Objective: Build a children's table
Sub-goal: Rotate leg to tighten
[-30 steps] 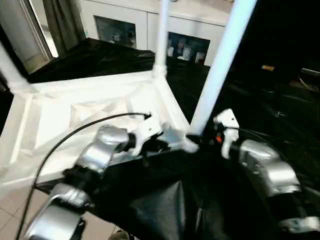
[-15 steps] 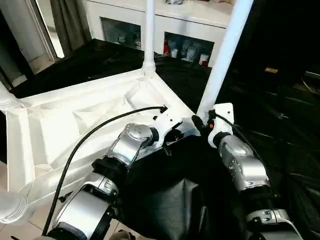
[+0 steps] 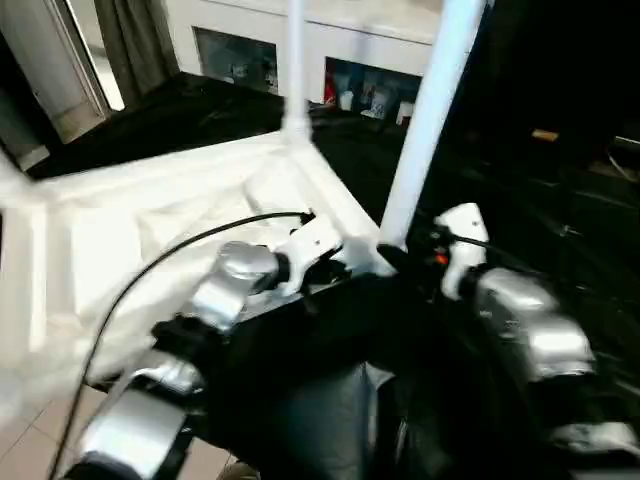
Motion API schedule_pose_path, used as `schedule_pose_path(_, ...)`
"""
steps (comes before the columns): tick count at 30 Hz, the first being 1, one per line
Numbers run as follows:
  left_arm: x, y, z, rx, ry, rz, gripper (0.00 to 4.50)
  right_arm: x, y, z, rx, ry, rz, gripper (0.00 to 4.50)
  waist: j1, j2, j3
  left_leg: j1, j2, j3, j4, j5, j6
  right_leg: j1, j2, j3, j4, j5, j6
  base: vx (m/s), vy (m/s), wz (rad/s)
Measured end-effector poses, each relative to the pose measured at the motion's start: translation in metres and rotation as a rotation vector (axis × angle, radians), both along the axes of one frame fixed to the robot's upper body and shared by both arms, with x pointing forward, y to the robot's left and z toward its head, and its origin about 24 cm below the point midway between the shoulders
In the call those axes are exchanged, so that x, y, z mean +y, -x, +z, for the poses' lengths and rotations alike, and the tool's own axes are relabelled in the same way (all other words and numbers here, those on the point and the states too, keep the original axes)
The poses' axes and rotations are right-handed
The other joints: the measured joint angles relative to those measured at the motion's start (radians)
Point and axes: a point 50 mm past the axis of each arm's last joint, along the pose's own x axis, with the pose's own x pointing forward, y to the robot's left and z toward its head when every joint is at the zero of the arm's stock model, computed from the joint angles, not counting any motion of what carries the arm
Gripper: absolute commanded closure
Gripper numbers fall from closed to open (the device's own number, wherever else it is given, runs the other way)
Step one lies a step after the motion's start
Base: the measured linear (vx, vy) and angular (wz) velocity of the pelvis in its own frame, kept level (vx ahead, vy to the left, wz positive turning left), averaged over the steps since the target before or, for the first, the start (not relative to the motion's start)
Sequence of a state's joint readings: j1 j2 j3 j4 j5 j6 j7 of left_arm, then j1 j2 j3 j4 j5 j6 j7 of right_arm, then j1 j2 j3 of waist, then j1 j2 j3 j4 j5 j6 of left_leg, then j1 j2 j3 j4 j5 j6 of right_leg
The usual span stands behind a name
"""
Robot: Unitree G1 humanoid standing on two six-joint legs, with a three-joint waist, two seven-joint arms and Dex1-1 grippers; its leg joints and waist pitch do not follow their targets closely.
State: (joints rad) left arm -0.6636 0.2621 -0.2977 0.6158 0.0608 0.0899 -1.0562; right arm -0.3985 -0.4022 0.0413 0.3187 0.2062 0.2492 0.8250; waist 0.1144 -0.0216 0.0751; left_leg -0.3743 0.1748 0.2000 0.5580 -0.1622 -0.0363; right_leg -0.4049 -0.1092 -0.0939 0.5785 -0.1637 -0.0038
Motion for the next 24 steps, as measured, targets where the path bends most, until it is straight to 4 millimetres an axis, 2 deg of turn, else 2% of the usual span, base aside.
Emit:
schedule_pose_path(8, 0.009, 0.018, -0.003, 0.061, 0.006, -0.144, 4.5, -0.006, 0.02, 0.0, 0.087, 0.046, 0.224, 0.47, 0.01, 0.003, 0.0, 0.001, 0.001, 0.0, 0.002, -0.003, -0.004, 0.0, 0.0, 0.0, 0.003, 0.0, -0.001, 0.0, 0.0, 0.0)
schedule_pose_path(11, 0.011, 0.022, -0.003, 0.083, 0.01, -0.167, 4.5, -0.005, 0.022, -0.001, 0.107, 0.043, 0.257, 0.47, 0.013, 0.003, 0.0, 0.001, 0.001, 0.0, 0.003, -0.003, -0.005, 0.0, 0.0, 0.0, 0.005, 0.0, -0.001, 0.0, 0.0, 0.0)
schedule_pose_path(13, 0.012, 0.023, -0.003, 0.09, 0.012, -0.178, 4.5, -0.004, 0.023, -0.002, 0.122, 0.039, 0.274, 0.82, 0.014, 0.003, 0.0, 0.001, 0.001, 0.0, 0.003, -0.003, -0.005, 0.0, 0.0, 0.0, 0.006, 0.0, -0.001, 0.0, 0.0, 0.0)
schedule_pose_path(17, 0.012, 0.025, -0.003, 0.093, 0.012, -0.184, 4.5, -0.001, 0.025, -0.004, 0.138, 0.024, 0.294, 0.97, 0.015, 0.003, 0.0, 0.001, 0.001, 0.0, 0.004, -0.003, -0.005, 0.0, 0.0, 0.0, 0.007, 0.0, -0.001, 0.0, 0.0, 0.0)
schedule_pose_path(18, 0.012, 0.026, -0.003, 0.094, 0.012, -0.184, 4.5, -0.001, 0.025, -0.004, 0.139, 0.022, 0.296, 1.24, 0.015, 0.003, 0.0, 0.001, 0.001, 0.0, 0.005, -0.003, -0.005, 0.0, 0.0, 0.0, 0.007, 0.0, -0.001, 0.0, 0.0, 0.0)
schedule_pose_path(22, 0.012, 0.026, -0.003, 0.099, 0.012, -0.184, 4.5, 0.0, 0.026, -0.004, 0.144, 0.019, 0.312, 1.36, 0.015, 0.003, 0.0, 0.001, 0.001, 0.0, 0.006, -0.003, -0.005, 0.0, 0.0, 0.001, 0.007, 0.0, -0.001, 0.0, 0.0, 0.0)
schedule_pose_path(24, 0.012, 0.026, -0.003, 0.099, 0.012, -0.184, 4.5, 0.0, 0.026, -0.004, 0.145, 0.018, 0.316, 1.71, 0.015, 0.003, 0.0, 0.001, 0.001, 0.0, 0.006, -0.003, -0.005, 0.0, 0.0, 0.001, 0.007, 0.0, -0.001, 0.0, 0.0, 0.0)
